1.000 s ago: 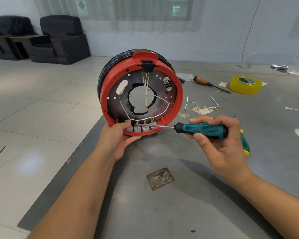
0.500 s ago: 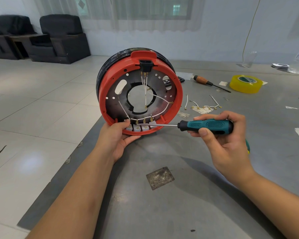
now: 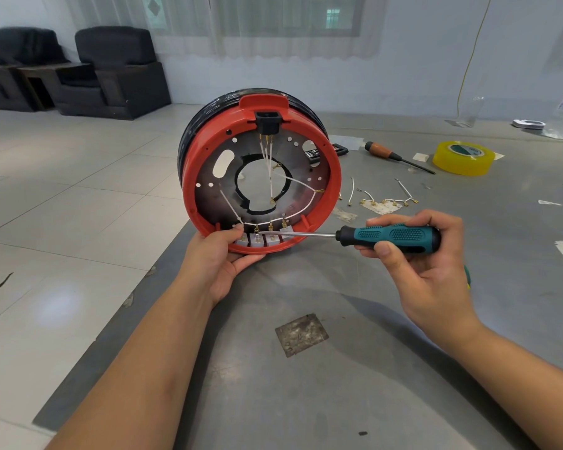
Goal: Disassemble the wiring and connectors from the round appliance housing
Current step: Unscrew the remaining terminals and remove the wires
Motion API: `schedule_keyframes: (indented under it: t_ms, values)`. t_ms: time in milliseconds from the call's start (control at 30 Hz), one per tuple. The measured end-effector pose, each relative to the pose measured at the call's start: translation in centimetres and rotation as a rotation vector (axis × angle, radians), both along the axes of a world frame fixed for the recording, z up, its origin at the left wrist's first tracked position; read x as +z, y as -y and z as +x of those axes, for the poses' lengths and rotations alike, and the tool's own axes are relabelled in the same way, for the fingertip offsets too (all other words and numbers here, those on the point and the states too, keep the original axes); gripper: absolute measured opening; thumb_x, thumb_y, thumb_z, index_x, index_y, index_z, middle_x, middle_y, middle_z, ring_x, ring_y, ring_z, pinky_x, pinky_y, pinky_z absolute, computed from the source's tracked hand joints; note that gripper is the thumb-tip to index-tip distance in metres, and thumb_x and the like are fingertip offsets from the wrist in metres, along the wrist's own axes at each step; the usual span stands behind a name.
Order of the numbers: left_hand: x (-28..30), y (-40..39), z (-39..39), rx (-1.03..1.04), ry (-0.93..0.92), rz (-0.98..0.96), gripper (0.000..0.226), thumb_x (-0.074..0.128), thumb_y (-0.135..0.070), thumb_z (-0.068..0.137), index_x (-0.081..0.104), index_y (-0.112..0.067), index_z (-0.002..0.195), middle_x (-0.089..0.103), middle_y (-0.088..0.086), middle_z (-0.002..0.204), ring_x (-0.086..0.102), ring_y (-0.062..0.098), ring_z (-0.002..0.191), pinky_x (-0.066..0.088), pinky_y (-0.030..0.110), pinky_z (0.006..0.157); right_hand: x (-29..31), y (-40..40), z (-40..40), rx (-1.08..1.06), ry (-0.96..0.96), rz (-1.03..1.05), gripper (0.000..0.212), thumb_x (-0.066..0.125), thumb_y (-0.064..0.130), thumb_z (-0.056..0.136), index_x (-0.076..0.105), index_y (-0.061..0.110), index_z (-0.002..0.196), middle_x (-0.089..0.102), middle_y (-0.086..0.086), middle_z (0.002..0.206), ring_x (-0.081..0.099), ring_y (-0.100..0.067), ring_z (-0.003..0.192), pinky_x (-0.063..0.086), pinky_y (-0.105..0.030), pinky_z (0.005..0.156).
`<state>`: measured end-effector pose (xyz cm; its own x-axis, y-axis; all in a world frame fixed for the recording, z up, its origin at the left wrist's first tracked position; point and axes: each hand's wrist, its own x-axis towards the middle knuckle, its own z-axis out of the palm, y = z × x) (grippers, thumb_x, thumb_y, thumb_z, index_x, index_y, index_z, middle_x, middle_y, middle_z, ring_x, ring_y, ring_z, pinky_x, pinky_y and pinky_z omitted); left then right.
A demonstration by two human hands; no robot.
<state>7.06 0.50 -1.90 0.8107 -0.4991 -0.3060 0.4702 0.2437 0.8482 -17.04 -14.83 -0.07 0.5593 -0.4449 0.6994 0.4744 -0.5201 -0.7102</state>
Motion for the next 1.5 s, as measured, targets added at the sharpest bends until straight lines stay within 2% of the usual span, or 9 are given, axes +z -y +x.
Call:
schedule_keyframes:
  t_ms: [200, 367, 567, 700, 867, 1033, 1267, 1400, 1500]
  values:
    - [-0.1, 0.0, 0.3, 0.01, -0.014, 0.002, 0.026, 0.061, -0.001, 0.103, 0.058, -0.018, 0.122, 0.081, 0.015, 0.099, 0.08, 0.035, 0.09, 0.067, 0.048, 0.07, 0.3, 0.7, -0.8, -0.166, -0.11, -0.123, 0.043, 0.077, 0.02, 0.086, 0.045, 0.035, 0.11, 0.07, -0.004, 0.117, 0.066, -0.029, 0.117, 0.06, -0.052, 0.088]
    - [-0.2, 0.0, 0.6, 0.011, -0.014, 0.011, 0.026, 0.061, -0.001, 0.103, 0.057, -0.019, 0.12, 0.081, 0.014, 0.097, 0.08, 0.035, 0.089, 0.067, 0.048, 0.069, 1.8, 1.3, -1.4, -0.299, -0.254, -0.253, 0.039, 0.08, 0.04, 0.079, 0.044, 0.04, 0.097, 0.074, 0.02, 0.106, 0.071, -0.009, 0.104, 0.063, -0.028, 0.075]
    - [-0.3, 0.1, 0.6, 0.006, 0.037, 0.028, 0.026, 0.063, -0.001, 0.102, 0.058, -0.022, 0.116, 0.082, 0.01, 0.095, 0.081, 0.033, 0.088, 0.066, 0.045, 0.066, 3.3, 2.1, -1.6, -0.401, -0.523, -0.459, 0.03, 0.07, 0.053, 0.08, 0.047, 0.049, 0.099, 0.066, 0.025, 0.088, 0.063, 0.009, 0.079, 0.046, 0.0, 0.063]
    - [-0.3, 0.2, 0.6, 0.004, 0.058, 0.045, 0.03, 0.063, -0.001, 0.101, 0.059, -0.019, 0.124, 0.081, 0.014, 0.102, 0.081, 0.034, 0.09, 0.065, 0.043, 0.064, 4.0, 2.6, -1.8, -0.392, -0.62, -0.572, 0.032, 0.061, 0.049, 0.088, 0.072, 0.04, 0.116, 0.069, 0.02, 0.092, 0.061, 0.008, 0.09, 0.043, -0.005, 0.066]
    - [-0.1, 0.3, 0.7, 0.02, 0.022, 0.053, 0.039, 0.063, -0.001, 0.101, 0.055, -0.018, 0.135, 0.081, 0.015, 0.102, 0.081, 0.035, 0.087, 0.066, 0.044, 0.063, 3.5, 2.8, -1.9, -0.372, -0.604, -0.619, 0.042, 0.052, 0.054, 0.091, 0.073, 0.032, 0.12, 0.073, 0.009, 0.093, 0.063, -0.009, 0.081, 0.049, -0.022, 0.068]
    - [0.1, 0.4, 0.8, 0.013, 0.001, 0.063, 0.037, 0.063, -0.001, 0.102, 0.054, -0.015, 0.135, 0.081, 0.015, 0.097, 0.081, 0.034, 0.085, 0.065, 0.043, 0.061, 2.9, 3.1, -2.0, -0.376, -0.573, -0.67, 0.039, 0.054, 0.047, 0.093, 0.073, 0.027, 0.121, 0.071, 0.005, 0.091, 0.062, -0.012, 0.076, 0.051, -0.024, 0.066]
    - [0.1, 0.2, 0.5, 0.012, -0.029, 0.05, 0.034, 0.062, 0.0, 0.101, 0.055, -0.009, 0.134, 0.081, 0.016, 0.096, 0.081, 0.035, 0.085, 0.065, 0.045, 0.061, 2.3, 2.4, -0.9, -0.329, -0.566, -0.666, 0.034, 0.059, 0.043, 0.096, 0.073, 0.026, 0.122, 0.073, 0.007, 0.095, 0.064, -0.01, 0.081, 0.052, -0.022, 0.073]
    - [0.1, 0.5, 0.2, 0.028, 0.003, 0.055, 0.036, 0.061, 0.001, 0.102, 0.054, -0.011, 0.135, 0.081, 0.015, 0.096, 0.081, 0.034, 0.084, 0.065, 0.045, 0.061, 2.3, 2.6, -1.3, -0.35, -0.535, -0.57, 0.029, 0.062, 0.042, 0.091, 0.076, 0.03, 0.114, 0.069, 0.026, 0.093, 0.063, 0.003, 0.085, 0.042, -0.006, 0.073]
    - [0.1, 0.4, 0.4, 0.031, -0.007, 0.053, 0.04, 0.062, 0.001, 0.101, 0.054, -0.012, 0.138, 0.08, 0.017, 0.104, 0.081, 0.035, 0.084, 0.065, 0.045, 0.062, 2.4, 2.9, -1.6, -0.351, -0.518, -0.53, 0.024, 0.065, 0.04, 0.09, 0.077, 0.033, 0.11, 0.067, 0.032, 0.089, 0.064, 0.003, 0.084, 0.044, -0.007, 0.067]
